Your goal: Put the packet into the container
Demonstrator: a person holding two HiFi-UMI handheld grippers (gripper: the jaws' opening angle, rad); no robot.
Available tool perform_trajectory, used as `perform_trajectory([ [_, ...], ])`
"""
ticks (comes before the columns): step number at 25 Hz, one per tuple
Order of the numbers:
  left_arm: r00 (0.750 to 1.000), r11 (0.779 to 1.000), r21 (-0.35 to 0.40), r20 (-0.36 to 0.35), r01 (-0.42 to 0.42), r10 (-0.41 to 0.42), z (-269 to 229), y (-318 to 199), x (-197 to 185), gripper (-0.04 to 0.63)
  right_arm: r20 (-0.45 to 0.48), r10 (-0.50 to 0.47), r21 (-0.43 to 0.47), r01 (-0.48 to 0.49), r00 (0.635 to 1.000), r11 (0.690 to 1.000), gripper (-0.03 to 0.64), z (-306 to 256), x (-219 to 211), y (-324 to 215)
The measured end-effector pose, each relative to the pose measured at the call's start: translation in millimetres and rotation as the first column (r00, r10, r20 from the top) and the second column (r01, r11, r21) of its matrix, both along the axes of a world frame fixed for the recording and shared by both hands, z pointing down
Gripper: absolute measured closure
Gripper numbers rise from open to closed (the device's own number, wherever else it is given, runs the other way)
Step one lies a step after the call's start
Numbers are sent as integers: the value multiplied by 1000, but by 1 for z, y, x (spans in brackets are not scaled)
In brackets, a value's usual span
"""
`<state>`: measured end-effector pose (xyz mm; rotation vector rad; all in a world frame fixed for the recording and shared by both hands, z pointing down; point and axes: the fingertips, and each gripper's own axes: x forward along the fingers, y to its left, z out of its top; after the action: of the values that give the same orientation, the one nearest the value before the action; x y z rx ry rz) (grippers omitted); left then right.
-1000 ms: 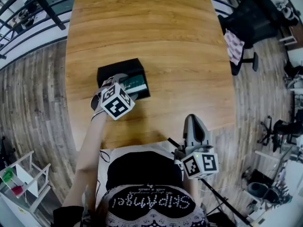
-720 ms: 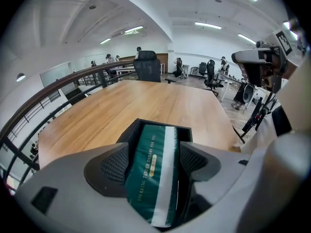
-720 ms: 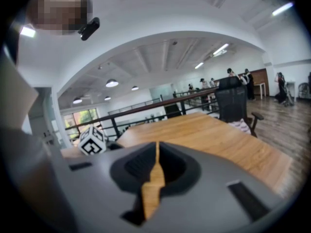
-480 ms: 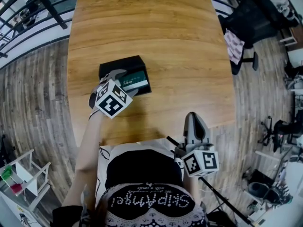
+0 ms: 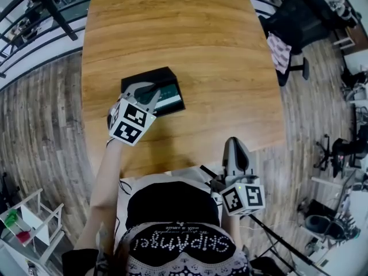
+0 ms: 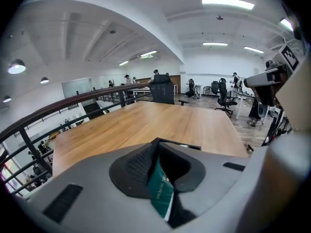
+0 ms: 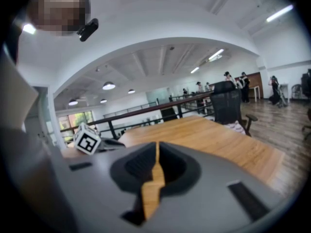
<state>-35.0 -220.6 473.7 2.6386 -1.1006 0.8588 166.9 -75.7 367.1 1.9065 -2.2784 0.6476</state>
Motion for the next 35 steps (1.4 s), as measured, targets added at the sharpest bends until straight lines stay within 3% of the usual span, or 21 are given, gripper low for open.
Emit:
perform_trajectory([
  [10,993,993,79,-83,91,-84,-29,-1,-17,563,1,7,30,-7,1000,1000,577,-4,-7,8],
  [19,961,963,118,-163,244,-224,-52,1,-34,565,2,-33,66,33,999,997,577,-16,3,2],
  [25,935,933,153,-201,326,-293,-74,5,-39,565,5,-79,99,78,997,992,575,-29,16,-8],
  [35,889,860,275,-295,429,-350,-132,27,-44,565,14,-119,133,116,993,984,575,-37,42,-5],
])
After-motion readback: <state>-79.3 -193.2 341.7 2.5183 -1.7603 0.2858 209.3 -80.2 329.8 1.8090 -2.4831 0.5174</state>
